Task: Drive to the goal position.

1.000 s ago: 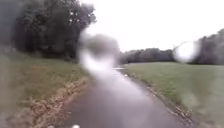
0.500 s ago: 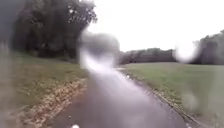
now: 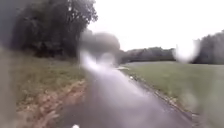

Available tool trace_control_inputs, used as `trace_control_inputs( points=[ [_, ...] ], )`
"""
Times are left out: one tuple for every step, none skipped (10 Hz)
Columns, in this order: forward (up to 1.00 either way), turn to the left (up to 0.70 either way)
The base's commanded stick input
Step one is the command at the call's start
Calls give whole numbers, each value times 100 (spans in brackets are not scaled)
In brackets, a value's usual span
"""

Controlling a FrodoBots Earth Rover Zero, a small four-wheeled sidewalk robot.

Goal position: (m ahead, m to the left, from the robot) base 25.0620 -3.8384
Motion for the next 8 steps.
trace_control_inputs(
  points=[
    [85,0],
    [85,0],
    [85,0],
    [85,0],
    [85,0],
    [85,0],
    [85,0],
    [85,0]
  ],
)
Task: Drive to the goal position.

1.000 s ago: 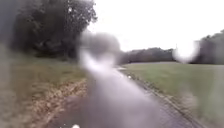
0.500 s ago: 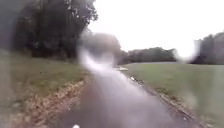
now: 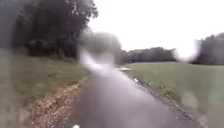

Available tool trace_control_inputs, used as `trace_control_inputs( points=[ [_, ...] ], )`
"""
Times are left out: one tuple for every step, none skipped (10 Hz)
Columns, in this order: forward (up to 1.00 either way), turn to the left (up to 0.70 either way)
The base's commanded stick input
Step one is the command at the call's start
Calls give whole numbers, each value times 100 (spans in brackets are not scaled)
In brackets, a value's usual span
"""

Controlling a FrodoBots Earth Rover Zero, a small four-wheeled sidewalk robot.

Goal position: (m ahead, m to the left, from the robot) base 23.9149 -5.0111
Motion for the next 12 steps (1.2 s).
trace_control_inputs(
  points=[
    [85,0],
    [85,0],
    [85,0],
    [85,0],
    [85,0],
    [85,0],
    [85,0],
    [85,0],
    [85,0],
    [85,0],
    [85,0],
    [85,0]
  ],
)
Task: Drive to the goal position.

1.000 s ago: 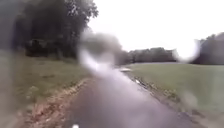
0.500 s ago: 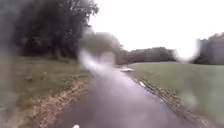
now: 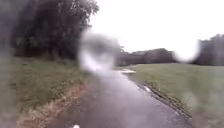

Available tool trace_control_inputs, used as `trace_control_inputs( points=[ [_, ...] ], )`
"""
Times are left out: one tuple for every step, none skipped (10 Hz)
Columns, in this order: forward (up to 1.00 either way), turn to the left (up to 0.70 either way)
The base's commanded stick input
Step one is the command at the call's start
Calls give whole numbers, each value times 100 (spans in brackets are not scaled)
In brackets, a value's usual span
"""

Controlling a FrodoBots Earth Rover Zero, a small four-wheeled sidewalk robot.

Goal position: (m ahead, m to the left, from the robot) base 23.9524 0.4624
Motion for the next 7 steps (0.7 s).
trace_control_inputs(
  points=[
    [85,0],
    [85,0],
    [85,0],
    [85,0],
    [85,0],
    [85,0],
    [85,0]
  ],
)
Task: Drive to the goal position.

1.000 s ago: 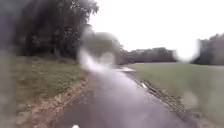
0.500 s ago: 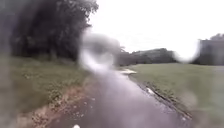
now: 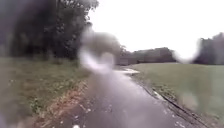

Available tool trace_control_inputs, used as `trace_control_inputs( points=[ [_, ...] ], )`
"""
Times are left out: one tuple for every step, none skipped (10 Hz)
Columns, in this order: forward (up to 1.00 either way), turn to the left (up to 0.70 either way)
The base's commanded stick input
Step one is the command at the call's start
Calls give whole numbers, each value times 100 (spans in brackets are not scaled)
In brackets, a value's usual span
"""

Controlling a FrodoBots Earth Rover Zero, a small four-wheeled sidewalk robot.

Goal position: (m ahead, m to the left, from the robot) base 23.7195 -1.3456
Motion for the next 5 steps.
trace_control_inputs(
  points=[
    [85,0],
    [85,0],
    [85,0],
    [85,0],
    [85,-33]
  ],
)
